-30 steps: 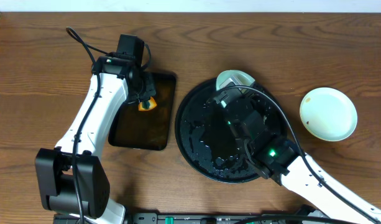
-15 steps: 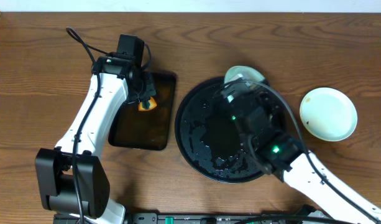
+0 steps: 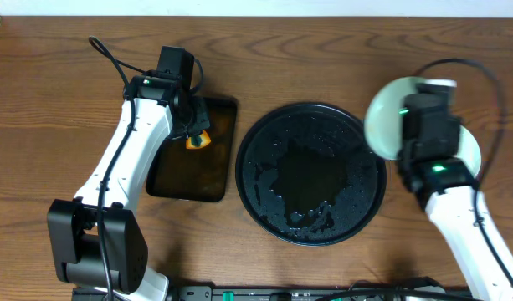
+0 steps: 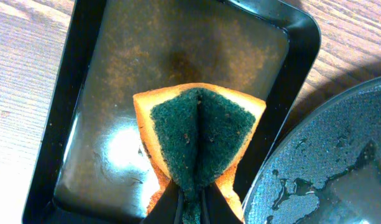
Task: Clean dirty plates on tray and stack at the side
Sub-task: 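Carry the blue plate right and place it on the plate stack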
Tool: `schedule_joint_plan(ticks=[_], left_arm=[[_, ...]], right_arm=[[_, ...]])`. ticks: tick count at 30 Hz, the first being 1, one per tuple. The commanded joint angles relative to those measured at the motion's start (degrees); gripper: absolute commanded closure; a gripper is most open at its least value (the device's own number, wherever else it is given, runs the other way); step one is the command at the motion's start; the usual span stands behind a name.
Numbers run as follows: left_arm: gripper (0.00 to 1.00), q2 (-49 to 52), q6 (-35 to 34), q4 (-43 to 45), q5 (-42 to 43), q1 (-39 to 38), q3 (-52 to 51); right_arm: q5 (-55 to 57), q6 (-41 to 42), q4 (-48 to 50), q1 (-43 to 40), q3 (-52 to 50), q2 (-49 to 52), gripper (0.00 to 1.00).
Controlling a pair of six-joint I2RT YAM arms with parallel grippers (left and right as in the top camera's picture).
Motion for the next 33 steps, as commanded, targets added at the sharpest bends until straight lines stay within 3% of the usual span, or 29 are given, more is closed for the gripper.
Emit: schedule_joint_plan(ticks=[1,10,21,23,26,33], left_arm=[[0.92,0.55,-0.11,-0.17,-0.52,0.04,-0.35],[0.92,0.55,-0.11,-0.20,-0.52,0.04,-0.35],[0.92,0.55,-0.11,-0.22,-0.52,0.04,-0.35],[0.92,0.55,-0.11,-0.37,-0.52,0.04,-0.35],[0.92,0.55,-0.11,-0.68,-0.52,0.04,-0.35],[0.91,0.55,-0.07,-0.83,-0.55,0.04,-0.35]], right_arm=[[-2.67,6.49,-1.40,-7.30,1.07,0.20,0.99],[-9.20,13.09,-3.37,-22.16,1.07,7.74,0.99],[-20.59,14.29,-3.21,-24.83,1.07,14.36,0.99],[-22.73,14.29,-3.15,-24.81,1.07,14.36,0.93],[-24.46,14.29,-3.26,-24.81,1.07,14.34,0.76],[-30.82,13.60,-5.38,-24.74,1.09,14.27,0.64]])
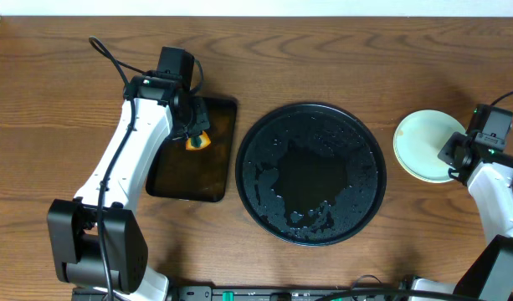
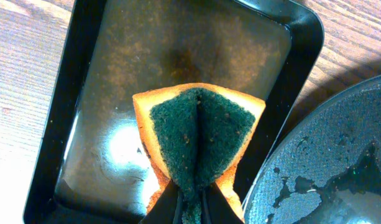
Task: Clean dirty plates on tray and stack at the side
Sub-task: 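Carry the blue plate right and place it on the plate stack, then release the plate with the right gripper and lower the sponge onto the tray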
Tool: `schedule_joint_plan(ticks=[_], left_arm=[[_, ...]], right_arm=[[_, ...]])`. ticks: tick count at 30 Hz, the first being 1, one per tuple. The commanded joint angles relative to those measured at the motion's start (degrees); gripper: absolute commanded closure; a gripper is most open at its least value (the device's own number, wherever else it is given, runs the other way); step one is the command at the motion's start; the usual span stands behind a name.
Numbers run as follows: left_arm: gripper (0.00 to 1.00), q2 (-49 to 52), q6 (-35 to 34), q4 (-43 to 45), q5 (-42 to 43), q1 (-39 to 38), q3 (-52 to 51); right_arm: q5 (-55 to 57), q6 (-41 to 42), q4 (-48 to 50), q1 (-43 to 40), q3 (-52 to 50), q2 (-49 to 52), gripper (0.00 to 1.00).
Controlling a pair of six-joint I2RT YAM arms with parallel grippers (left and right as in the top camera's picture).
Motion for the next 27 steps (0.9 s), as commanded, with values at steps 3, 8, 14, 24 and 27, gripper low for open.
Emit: schedule_joint_plan(ticks=[3,8,14,24,27], left_arm=[[0.91,0.55,0.17,-0.31,-0.57,0.04,-0.35],[0.91,0.55,0.50,-0.24,-0.57,0.04,-0.35],[0.91,0.55,4.42,1.49,-1.25,0.04,-0.35],[0.92,0.57,12.13,3.45,-9.57,0.04,-0.35],[0.92,0.57,20.33,-0.28,-2.99,0.04,-0.35]], right_arm=[[-9.01,-1.53,-0.17,0.39,1.29,-0.17,0.59],[-10.69,-2.86,-1.75,2.84,2.99,-2.67,0.51],[-21.81,-12.17,-1.42,8.39,4.98,-7.21,0.44],[-20.79,-16.06,-3.61,14.62,4.96,-7.52,0.01],[-20.48,-15.69,-5.20,14.62,4.96,-7.52,0.01]])
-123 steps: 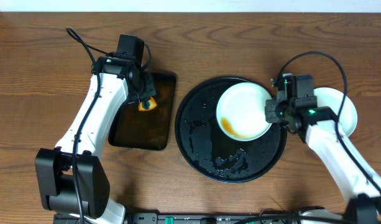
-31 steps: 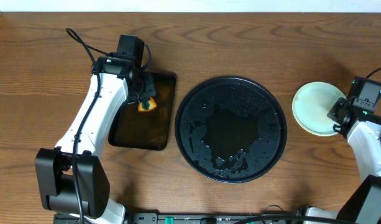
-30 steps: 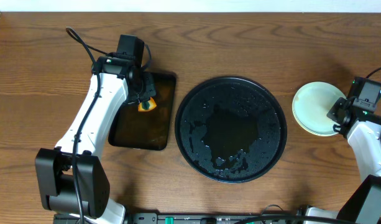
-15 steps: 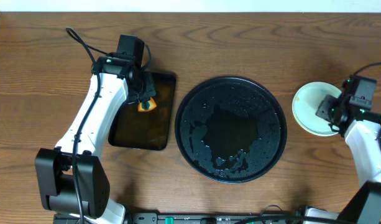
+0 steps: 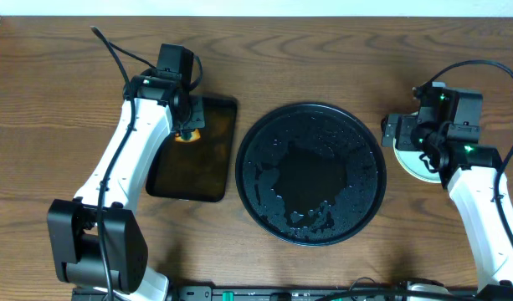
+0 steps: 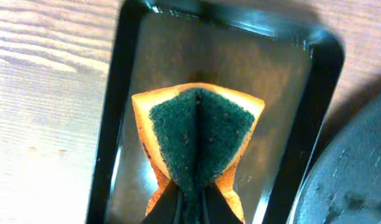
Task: Clean dirty plates on tray and stack at the side
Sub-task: 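Release the plate with the right gripper and lower the sponge onto the tray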
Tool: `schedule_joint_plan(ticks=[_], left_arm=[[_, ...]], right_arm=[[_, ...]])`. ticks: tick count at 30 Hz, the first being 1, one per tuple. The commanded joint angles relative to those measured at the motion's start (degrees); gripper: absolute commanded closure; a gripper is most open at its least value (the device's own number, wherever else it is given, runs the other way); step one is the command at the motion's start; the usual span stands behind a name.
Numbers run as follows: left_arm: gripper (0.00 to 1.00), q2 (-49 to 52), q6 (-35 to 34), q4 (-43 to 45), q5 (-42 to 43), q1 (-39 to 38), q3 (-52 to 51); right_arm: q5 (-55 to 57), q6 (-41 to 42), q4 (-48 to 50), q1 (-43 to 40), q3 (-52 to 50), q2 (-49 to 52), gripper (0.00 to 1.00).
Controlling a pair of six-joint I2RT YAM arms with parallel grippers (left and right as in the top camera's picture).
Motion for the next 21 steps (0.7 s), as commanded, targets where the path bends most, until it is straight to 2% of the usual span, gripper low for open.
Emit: schedule_joint_plan(ticks=[1,4,5,7,11,21], left_arm=[[0.92,0.57,8.31,-2.82,2.78,0.09,-0.35],[0.92,0.55,-6.64,-3.34,-7.13,0.66,-0.35],[0.92,0.55,-5.99,-3.15,-4.37,0.90,-0.33],[0.92,0.55,2.49,-2.62,6.64,1.62,-0.33],[0.93,0.55,-2.10,-2.36,0.42,2.71,-0.33],[0.92,0.63,0.68,-1.16,0.24,2.93,-1.73]], right_arm=[[0.61,-1.01,-0.70,0.26,0.50,0.13,0.01],[0.76,-0.98,-0.63,0.26,0.50,0.13,0.01],[0.76,-0.96,-0.66,0.26,0.50,0.13,0.01],[0.79,-0.98,-0.87,0.26,0.50,0.13,0.01],[0.79,-0.98,-1.14,0.26,0.50,0.13,0.01],[0.79,-0.98,-1.14,0.26,0.50,0.13,0.01]])
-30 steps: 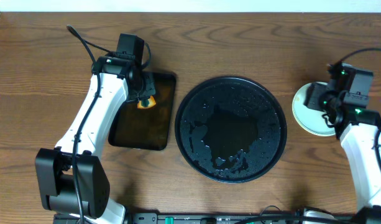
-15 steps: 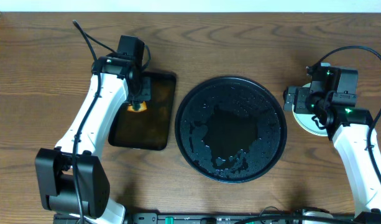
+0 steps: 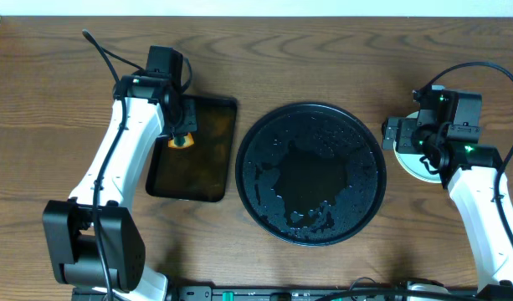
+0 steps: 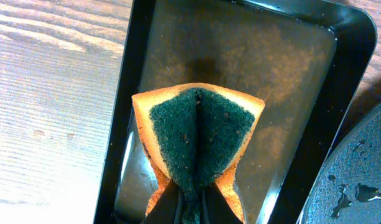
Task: Clean dirty plates on tray and stack at the side
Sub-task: 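Release the plate with the right gripper and lower the sponge onto the tray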
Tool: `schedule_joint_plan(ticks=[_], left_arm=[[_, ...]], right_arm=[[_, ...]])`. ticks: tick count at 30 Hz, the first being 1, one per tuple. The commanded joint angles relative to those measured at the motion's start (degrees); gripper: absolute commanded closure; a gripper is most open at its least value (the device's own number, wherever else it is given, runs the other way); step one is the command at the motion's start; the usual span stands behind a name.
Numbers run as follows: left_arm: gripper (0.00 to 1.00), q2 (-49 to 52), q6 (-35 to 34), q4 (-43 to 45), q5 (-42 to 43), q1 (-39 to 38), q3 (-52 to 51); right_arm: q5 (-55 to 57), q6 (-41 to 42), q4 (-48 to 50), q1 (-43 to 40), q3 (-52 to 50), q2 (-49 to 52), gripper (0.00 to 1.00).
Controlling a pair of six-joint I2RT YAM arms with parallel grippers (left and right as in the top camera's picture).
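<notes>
My left gripper (image 4: 191,196) is shut on a folded sponge (image 4: 199,134), orange with a green scouring face. It holds the sponge over the left part of a black rectangular tray (image 4: 355,37) of brownish water. In the overhead view the left gripper (image 3: 179,134) and sponge (image 3: 182,141) sit near that tray's upper left. The round black tray (image 3: 315,176) in the middle is wet and holds no plates. A white plate (image 3: 407,164) lies on the table right of it, mostly covered by my right gripper (image 3: 397,134), whose jaws I cannot make out.
The round tray's rim (image 4: 358,186) lies close to the rectangular tray's right edge. Bare wooden table (image 3: 55,100) surrounds both trays. Cables loop from both arms over the table's far corners.
My left gripper has shifted the sponge a little to the left and nearer, over the rectangular tray's left side. The right arm and the white plate have not moved.
First my right gripper held the white plate above the round tray's right edge while the left held the sponge over the rectangular tray. Then the plate lay on the table at the right, the right arm beside it. Later the right arm stood over the plate, as now.
</notes>
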Motion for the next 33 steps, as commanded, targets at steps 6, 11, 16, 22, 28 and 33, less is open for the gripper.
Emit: schedule_joint_plan(ticks=[6,11,16,22,28,33], left_arm=[[0.92,0.76,4.07,3.15,1.97,0.17,-4.55],[0.92,0.76,4.85,6.40,3.72,0.17,-6.73],[0.86,0.79,5.27,8.35,3.67,0.17,-8.48],[0.60,0.70,5.38,8.94,4.87,0.17,-8.46],[0.42,-2.32,5.38,8.92,5.44,0.17,-6.49],[0.39,-7.30,5.60,10.54,5.35,0.17,-5.60]], right_arm=[[0.35,-0.83,-0.07,0.26,0.50,0.13,0.01],[0.35,-0.83,-0.09,0.26,0.50,0.13,0.01],[0.35,-0.83,-0.09,0.26,0.50,0.13,0.01],[0.33,-0.83,-0.09,0.26,0.50,0.13,0.01],[0.09,-0.57,0.61,0.35,0.50,0.13,0.01],[-3.50,-0.63,3.58,2.32,0.50,0.13,0.01]])
